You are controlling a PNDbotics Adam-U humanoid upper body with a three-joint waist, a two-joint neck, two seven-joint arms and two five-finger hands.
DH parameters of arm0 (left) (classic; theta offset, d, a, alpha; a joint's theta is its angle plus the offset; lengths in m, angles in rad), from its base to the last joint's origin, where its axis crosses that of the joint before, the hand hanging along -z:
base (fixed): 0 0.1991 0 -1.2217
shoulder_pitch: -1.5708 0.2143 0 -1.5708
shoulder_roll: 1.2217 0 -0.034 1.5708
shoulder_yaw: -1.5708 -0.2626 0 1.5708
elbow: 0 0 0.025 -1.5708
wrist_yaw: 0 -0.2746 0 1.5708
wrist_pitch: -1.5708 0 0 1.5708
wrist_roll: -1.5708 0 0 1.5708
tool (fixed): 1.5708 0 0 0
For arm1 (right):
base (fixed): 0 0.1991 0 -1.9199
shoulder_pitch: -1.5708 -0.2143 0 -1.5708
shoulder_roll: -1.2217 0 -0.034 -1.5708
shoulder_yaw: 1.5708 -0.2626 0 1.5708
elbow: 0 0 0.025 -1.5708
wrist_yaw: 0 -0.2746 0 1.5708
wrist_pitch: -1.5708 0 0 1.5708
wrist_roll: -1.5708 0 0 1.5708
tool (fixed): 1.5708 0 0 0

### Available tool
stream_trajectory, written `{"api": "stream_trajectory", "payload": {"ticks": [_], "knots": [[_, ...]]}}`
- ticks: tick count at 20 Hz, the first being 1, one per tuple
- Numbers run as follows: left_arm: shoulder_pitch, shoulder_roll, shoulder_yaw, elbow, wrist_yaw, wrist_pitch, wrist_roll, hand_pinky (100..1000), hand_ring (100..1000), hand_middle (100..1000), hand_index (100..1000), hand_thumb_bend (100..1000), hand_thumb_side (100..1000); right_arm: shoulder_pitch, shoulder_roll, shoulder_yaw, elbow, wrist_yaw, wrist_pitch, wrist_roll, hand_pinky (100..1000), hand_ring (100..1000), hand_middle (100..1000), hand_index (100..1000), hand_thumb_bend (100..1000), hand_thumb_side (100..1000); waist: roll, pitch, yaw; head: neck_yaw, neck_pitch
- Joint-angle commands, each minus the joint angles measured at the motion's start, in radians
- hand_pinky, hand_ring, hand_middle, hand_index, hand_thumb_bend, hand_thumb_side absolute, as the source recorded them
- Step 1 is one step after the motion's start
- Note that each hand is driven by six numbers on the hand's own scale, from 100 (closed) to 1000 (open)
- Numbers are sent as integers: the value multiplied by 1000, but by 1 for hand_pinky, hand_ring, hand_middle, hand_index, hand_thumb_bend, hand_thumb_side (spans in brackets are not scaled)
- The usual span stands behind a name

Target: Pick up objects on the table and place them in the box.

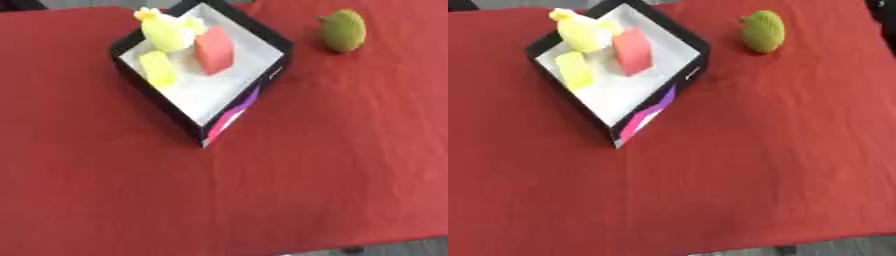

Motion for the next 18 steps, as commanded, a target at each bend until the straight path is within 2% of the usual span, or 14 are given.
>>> {"api": "stream_trajectory", "payload": {"ticks": [1, 8, 12, 18], "knots": [[1, 14, 8, -18, 7, 2, -1, 905, 684, 719, 868, 251, 629, -33, 8, 9, 52, 56, -43, 50, 911, 883, 861, 890, 332, 549, -11, -2, 4, -8, -15], [9, 8, 4, -18, 9, 13, -5, 907, 684, 717, 867, 248, 641, -65, 66, 18, 124, 92, -99, 112, 915, 881, 860, 890, 326, 535, -8, 2, 11, -21, -26], [13, 4, 4, -18, 8, 15, -7, 907, 684, 717, 866, 247, 643, -79, 87, 17, 144, 93, -112, 127, 918, 880, 860, 890, 319, 526, -5, 7, 16, -23, -37], [17, 0, 2, -18, 7, 17, -12, 908, 683, 715, 867, 245, 649, -89, 103, 15, 167, 91, -119, 145, 920, 880, 856, 887, 322, 466, -3, 15, 27, -33, -51]]}}
